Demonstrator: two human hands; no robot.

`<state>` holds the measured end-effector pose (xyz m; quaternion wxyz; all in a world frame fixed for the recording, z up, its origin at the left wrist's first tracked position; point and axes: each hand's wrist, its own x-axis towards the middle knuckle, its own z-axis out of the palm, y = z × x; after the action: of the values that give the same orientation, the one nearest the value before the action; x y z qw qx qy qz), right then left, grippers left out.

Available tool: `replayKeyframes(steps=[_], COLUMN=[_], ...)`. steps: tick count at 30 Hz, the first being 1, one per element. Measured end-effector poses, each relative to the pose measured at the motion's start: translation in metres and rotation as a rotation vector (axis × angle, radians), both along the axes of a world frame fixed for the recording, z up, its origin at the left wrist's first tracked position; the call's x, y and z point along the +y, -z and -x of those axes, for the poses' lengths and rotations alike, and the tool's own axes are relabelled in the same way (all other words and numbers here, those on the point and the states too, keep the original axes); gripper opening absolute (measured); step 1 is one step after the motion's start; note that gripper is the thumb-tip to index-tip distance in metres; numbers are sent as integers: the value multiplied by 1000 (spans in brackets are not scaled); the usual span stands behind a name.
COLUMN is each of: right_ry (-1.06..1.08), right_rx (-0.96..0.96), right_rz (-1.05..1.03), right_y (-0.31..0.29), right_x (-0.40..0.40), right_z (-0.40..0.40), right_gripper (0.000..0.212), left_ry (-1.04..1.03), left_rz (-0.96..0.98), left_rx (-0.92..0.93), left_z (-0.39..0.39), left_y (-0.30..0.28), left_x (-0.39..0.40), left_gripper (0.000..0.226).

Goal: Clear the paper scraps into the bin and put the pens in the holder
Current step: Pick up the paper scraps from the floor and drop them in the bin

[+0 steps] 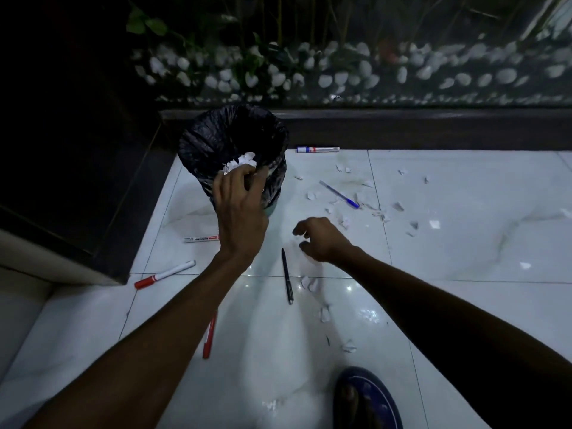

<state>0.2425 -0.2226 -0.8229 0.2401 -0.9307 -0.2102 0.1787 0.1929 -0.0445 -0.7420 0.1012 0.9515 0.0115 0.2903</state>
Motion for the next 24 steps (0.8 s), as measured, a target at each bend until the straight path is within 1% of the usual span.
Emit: replayKeyframes(steps=[2,4,5,7,9,11,14,15,17,19,21,24], right_ry=[-17,-52,-72,-101,-79,-25,17,-3,-54,-101,-189,-309], right_rx=[40,17,-17,-89,-166,-227,-229,-213,-150,-81,-80,-93], right_rz=[82,138,162,196,199,207,216,220,210,143,127,156], right_y=[15,26,30,37,39,41,37,35,29,25,24,28], right_x=[4,8,10,16,21,24,21,17,7,-6,-19,-35], right_z=[4,6,6,6,9,14,23,25,27,32,39,52], right_gripper=[48,48,47,42,27,11,13,13,16,19,21,32], left_ry=[20,59,82,154,237,225,173,170,163,132,85,28], left_rz=[-4,-18,-42,-106,-140,-101,147,232,306,231,166,178], left_rx=[23,29,18,-10,45,251,613,685,714,706,690,675], left_z=[-1,1,3,15,28,43,61,64,65,64,64,68], left_y=[2,5,8,20,45,74,108,114,120,119,114,113], left_x=[4,7,7,5,2,3,12,13,11,5,1,-5], left_gripper=[73,79,79,72,62,51,44,45,42,33,25,25])
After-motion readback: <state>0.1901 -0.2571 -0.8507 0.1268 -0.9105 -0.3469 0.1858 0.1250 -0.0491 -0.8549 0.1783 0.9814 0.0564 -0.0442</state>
